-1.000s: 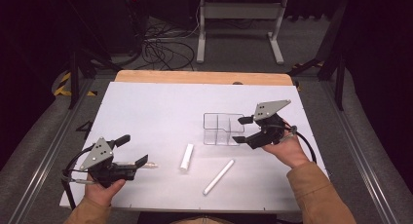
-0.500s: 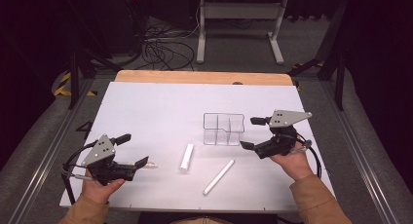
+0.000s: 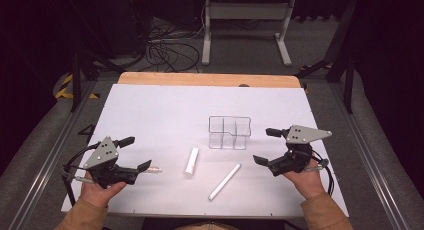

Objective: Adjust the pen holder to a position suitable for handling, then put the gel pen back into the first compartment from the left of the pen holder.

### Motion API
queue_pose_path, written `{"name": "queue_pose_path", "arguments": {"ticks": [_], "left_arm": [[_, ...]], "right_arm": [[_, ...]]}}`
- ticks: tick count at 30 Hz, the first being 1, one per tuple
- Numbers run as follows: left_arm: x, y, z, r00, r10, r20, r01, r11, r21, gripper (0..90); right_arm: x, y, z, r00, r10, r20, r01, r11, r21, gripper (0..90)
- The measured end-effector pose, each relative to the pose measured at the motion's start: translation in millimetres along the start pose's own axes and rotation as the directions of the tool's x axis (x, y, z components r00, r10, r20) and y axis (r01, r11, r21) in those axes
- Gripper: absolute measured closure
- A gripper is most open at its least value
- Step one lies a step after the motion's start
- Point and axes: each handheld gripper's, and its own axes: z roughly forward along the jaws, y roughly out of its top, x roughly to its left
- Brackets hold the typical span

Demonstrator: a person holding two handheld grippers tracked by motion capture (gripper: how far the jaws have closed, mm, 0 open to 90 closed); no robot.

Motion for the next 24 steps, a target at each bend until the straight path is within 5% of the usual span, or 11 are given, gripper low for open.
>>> {"name": "queue_pose_path", "arguments": {"ticks": [13,24], "left_arm": [[16.8,5.1,3.6,0.9991,0.033,0.025,-0.035,0.9968,0.072,13.6],[25.4,6.2,4.2,0.998,0.05,0.04,-0.054,0.9926,0.109,15.4]], "right_arm": [[8.8,-38.2,-2.8,0.9979,0.058,0.029,-0.058,0.998,-0.012,0.9],[11.5,-52.3,-1.8,0.9963,0.074,0.044,-0.074,0.997,-0.009,0.3]]}}
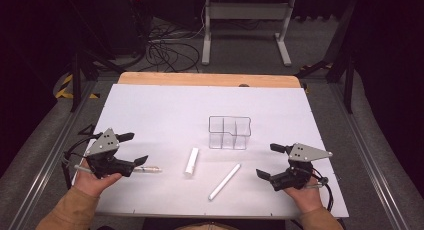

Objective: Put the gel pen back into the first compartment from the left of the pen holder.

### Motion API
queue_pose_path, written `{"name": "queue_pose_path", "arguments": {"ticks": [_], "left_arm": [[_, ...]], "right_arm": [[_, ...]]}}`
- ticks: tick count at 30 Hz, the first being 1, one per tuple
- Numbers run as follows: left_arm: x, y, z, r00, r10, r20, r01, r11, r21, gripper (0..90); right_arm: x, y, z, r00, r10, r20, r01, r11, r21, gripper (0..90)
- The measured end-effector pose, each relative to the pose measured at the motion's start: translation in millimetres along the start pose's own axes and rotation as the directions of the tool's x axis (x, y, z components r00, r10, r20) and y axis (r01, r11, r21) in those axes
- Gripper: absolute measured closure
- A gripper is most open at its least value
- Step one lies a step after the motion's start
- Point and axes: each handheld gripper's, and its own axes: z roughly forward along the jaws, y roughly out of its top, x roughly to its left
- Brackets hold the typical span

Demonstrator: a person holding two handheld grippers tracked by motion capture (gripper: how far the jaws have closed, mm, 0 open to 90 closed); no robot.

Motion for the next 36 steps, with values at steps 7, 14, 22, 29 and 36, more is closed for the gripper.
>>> {"name": "queue_pose_path", "arguments": {"ticks": [7,14,22,29,36], "left_arm": [[2.7,1.4,-1.8,0.9995,0.023,0.023,-0.024,0.9994,0.027,20.5],[4.1,2.7,1.1,0.997,0.061,0.047,-0.065,0.9952,0.074,23.9],[10.2,-0.2,3.6,0.9914,0.107,0.074,-0.118,0.9789,0.166,25.9],[19.7,-6.6,4.6,0.9859,0.126,0.11,-0.149,0.9613,0.232,30.4],[27.6,-15.7,5.3,0.9828,0.138,0.123,-0.169,0.9423,0.289,34.3]], "right_arm": [[-1.3,-4.8,1.4,0.9999,0.01,-0.002,-0.01,1.0,0.006,0.3],[-2.8,-7.8,0.3,0.9999,0.011,-0.002,-0.011,1.0,-0.002,0.4],[-2.3,-9.6,3.8,0.9997,0.013,-0.02,-0.013,1.0,0.005,1.0],[-2.2,-9.7,4.2,0.9994,0.015,-0.029,-0.015,1.0,0.006,1.4],[-1.7,-10.1,5.3,0.9993,0.012,-0.036,-0.011,1.0,0.013,1.8]]}}
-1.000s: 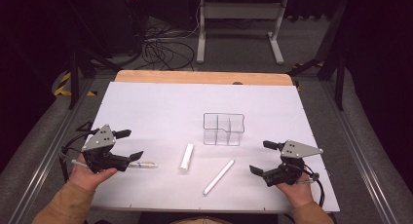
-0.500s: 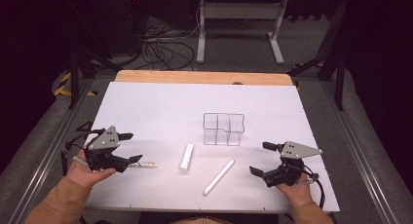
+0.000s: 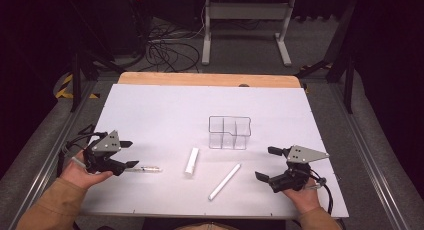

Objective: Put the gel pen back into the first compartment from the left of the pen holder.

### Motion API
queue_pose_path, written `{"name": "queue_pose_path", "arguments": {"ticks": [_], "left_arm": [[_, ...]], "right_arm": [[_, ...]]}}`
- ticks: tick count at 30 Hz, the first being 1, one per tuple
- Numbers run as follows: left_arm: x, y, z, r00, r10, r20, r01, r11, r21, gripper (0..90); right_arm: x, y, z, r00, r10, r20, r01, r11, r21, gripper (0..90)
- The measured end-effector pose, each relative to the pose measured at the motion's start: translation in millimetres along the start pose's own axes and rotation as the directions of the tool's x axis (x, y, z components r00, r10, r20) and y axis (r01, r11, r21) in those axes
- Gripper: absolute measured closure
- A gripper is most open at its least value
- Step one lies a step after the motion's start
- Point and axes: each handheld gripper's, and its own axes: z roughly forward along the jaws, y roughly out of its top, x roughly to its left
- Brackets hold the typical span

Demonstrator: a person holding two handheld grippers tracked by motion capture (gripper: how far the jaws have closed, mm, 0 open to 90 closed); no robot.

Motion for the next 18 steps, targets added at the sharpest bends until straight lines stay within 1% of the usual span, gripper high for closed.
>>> {"name": "queue_pose_path", "arguments": {"ticks": [4,8,13,18], "left_arm": [[2.6,-5.2,2.2,0.9998,0.009,0.019,-0.01,0.9994,0.032,37.4],[4.5,-10.2,4.6,0.9994,0.008,0.033,-0.01,0.9984,0.055,38.7],[6.3,-15.2,7.6,0.9991,0.014,0.039,-0.018,0.9956,0.092,39.9],[8.4,-21.1,10.5,0.9986,0.02,0.048,-0.026,0.991,0.131,41.2]], "right_arm": [[-0.1,-0.3,0.3,1.0,0.003,-0.001,-0.003,1.0,0.002,1.9],[0.2,-0.3,0.6,1.0,0.002,-0.003,-0.002,1.0,0.003,1.9],[0.4,-0.4,0.9,1.0,0.002,-0.006,-0.002,1.0,0.0,1.9],[0.8,-0.5,1.5,1.0,0.0,-0.009,0.0,1.0,0.0,2.0]]}}
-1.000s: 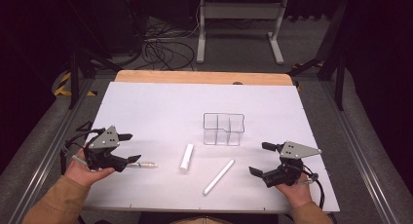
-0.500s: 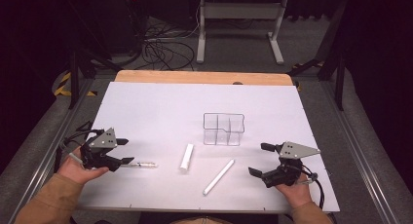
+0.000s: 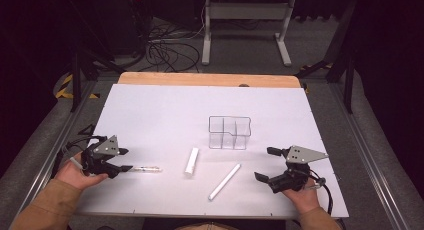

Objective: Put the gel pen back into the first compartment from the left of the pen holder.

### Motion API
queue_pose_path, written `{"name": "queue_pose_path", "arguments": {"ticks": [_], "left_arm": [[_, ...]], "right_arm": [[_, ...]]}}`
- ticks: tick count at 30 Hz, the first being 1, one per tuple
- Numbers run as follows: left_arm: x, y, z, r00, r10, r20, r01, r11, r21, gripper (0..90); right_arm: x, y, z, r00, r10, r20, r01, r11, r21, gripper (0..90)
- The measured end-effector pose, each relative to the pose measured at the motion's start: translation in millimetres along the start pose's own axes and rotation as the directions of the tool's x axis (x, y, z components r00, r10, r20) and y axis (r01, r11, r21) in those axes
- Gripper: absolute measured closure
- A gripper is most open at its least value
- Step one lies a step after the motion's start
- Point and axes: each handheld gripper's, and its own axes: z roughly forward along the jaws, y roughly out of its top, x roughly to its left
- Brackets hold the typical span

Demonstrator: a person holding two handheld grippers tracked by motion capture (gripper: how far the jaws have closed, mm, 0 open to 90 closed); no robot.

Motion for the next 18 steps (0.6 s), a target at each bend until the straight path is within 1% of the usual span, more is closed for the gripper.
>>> {"name": "queue_pose_path", "arguments": {"ticks": [2,4,5,9,11,12,13,14,16,17,18], "left_arm": [[2.0,-2.6,1.9,0.9999,0.003,0.014,-0.003,0.9999,0.017,40.4],[4.5,-5.4,3.4,0.9997,0.006,0.026,-0.006,0.9998,0.021,41.2],[4.9,-7.0,3.9,0.9993,-0.001,0.036,0.0,0.9997,0.026,42.2],[7.4,-11.8,5.4,0.9984,0.009,0.056,-0.012,0.999,0.043,45.3],[7.8,-13.8,6.2,0.9984,0.012,0.055,-0.015,0.9986,0.052,46.7],[8.9,-14.8,7.4,0.9972,0.016,0.073,-0.019,0.9987,0.046,47.5],[9.6,-15.5,7.5,0.9969,0.022,0.076,-0.026,0.9984,0.05,48.8],[9.7,-16.6,8.1,0.9959,0.017,0.089,-0.022,0.9984,0.052,49.8],[10.1,-18.6,9.5,0.9951,0.008,0.099,-0.012,0.9989,0.045,52.0],[11.4,-19.2,9.6,0.9948,0.022,0.1,-0.026,0.9987,0.044,53.3],[11.9,-20.1,9.8,0.9938,0.024,0.108,-0.028,0.999,0.035,55.0]], "right_arm": [[0.0,-0.1,0.2,1.0,0.0,-0.001,0.0,1.0,0.001,2.0],[0.1,-0.2,0.6,1.0,0.0,-0.004,0.0,1.0,0.001,2.0],[0.3,-0.2,0.8,1.0,0.0,-0.004,0.0,1.0,0.003,2.0],[0.5,-0.5,1.6,1.0,0.0,-0.006,0.0,1.0,0.005,2.0],[0.5,-0.7,2.1,1.0,-0.002,-0.008,0.002,1.0,0.008,2.0],[0.5,-0.8,2.5,1.0,-0.002,-0.007,0.002,1.0,0.008,2.0],[0.6,-0.9,2.9,1.0,-0.001,-0.009,0.001,1.0,0.009,2.0],[0.6,-1.0,3.3,0.9999,-0.001,-0.011,0.001,1.0,0.01,2.0],[1.0,-1.0,3.8,0.9999,0.001,-0.014,-0.001,1.0,0.01,2.0],[1.2,-1.0,3.9,0.9999,0.001,-0.014,-0.001,1.0,0.01,2.0],[1.2,-1.0,4.1,0.9999,0.0,-0.014,0.0,1.0,0.009,2.0]]}}
